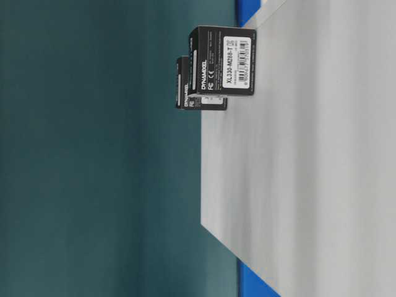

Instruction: Place the box from the white plastic tray onto the white base.

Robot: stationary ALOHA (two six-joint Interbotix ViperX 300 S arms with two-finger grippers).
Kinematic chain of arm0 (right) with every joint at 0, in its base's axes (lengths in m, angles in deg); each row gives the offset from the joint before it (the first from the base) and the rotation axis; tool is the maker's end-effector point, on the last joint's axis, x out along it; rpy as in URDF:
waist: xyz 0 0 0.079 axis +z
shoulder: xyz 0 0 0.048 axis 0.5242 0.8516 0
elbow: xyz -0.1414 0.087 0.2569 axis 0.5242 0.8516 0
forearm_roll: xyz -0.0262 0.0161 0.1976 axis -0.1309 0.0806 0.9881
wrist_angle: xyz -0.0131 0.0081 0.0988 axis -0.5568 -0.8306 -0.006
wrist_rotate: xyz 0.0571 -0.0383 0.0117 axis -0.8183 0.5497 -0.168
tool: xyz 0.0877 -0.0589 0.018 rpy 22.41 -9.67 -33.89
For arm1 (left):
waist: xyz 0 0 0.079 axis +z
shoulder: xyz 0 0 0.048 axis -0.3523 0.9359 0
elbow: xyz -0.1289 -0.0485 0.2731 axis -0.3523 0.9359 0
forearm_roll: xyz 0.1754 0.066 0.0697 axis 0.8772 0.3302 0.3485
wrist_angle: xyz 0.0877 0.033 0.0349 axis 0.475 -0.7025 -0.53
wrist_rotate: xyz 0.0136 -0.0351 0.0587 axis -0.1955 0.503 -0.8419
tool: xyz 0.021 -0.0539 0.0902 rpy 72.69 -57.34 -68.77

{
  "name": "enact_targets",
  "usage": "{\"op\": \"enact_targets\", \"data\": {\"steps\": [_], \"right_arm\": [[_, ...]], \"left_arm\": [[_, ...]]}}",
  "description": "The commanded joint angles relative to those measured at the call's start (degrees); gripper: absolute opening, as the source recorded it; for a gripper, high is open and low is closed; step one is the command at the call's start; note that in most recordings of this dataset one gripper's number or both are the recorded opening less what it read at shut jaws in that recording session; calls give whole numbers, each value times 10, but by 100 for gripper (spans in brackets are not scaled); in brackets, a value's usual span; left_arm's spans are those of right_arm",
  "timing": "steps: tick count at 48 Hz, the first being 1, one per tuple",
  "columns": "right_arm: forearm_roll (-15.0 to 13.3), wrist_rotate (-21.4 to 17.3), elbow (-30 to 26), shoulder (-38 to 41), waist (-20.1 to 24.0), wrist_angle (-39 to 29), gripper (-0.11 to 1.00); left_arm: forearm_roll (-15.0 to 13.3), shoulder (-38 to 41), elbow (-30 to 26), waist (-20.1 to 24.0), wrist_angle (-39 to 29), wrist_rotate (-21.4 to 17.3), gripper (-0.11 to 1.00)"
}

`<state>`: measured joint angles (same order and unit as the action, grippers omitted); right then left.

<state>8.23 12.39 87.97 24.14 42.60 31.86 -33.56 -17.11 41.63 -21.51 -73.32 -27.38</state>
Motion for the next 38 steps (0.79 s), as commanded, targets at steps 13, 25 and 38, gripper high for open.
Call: {"op": "enact_targets", "data": {"steps": [13,25,38], "right_arm": [[-2,-4,-7,24,-4,10,10],[-3,3,-1,55,11,38,76],[4,-8,4,101,13,66,100]], "left_arm": [[2,5,-18,7,-5,1,-7],[2,6,-16,9,-6,1,-7],[2,6,-17,8,-5,2,-7]]}}
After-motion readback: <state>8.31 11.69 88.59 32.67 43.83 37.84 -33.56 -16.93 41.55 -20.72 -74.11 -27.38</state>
